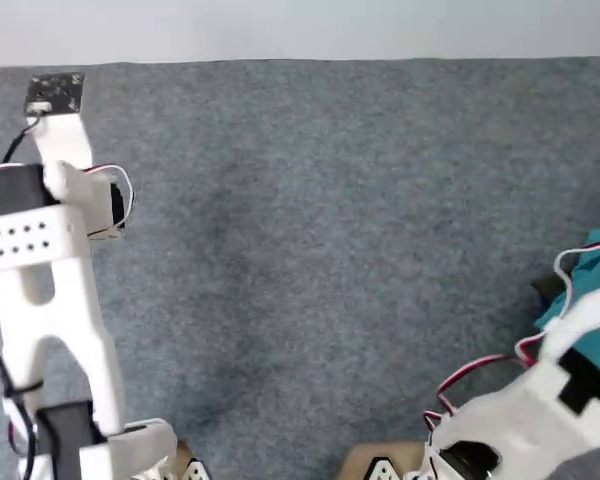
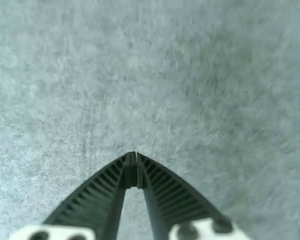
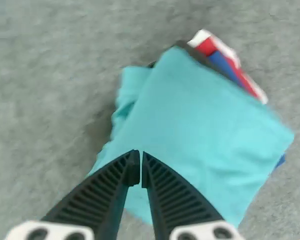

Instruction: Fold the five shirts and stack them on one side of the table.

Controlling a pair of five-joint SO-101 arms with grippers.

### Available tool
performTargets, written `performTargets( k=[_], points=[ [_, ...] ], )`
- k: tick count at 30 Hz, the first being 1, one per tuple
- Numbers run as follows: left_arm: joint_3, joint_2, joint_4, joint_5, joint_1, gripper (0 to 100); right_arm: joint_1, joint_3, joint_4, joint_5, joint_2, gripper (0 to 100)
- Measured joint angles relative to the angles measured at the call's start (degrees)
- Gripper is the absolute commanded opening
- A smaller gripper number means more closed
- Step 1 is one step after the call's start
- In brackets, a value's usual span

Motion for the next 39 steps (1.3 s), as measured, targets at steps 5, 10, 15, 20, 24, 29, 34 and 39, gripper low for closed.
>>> performTargets(
  k=[5, 10, 15, 20, 24, 29, 34, 39],
  points=[
    [0.18, -8.35, 0.09, 1.41, 3.34, 1, -1.93, 15.38, 0.00, -0.18, -11.43, 1.0],
    [5.71, -13.89, 0.09, 5.36, 7.12, 1, -3.69, 30.42, 0.00, -6.59, -23.21, 1.0],
    [16.97, -21.36, -2.64, 11.25, 11.87, 1, -6.24, 43.87, -0.09, -17.05, -35.43, 1.0],
    [32.88, -33.76, -12.66, 14.59, 16.09, 1, -9.85, 56.62, -3.60, -25.32, -49.14, 1.0],
    [45.54, -44.75, -21.63, 13.27, 16.70, 1, -13.27, 69.01, -10.73, -27.16, -60.40, 1.0],
    [59.34, -56.00, -28.84, 8.62, 16.62, 1, -20.31, 85.45, -17.32, -27.43, -74.29, 1.0],
    [71.38, -65.41, -33.32, 7.65, 16.62, 1, -26.11, 100.04, -22.42, -27.43, -89.32, 1.0],
    [83.96, -73.85, -37.10, 7.65, 16.62, 1, -30.68, 112.44, -23.82, -27.43, -104.88, 0.9]
  ],
)
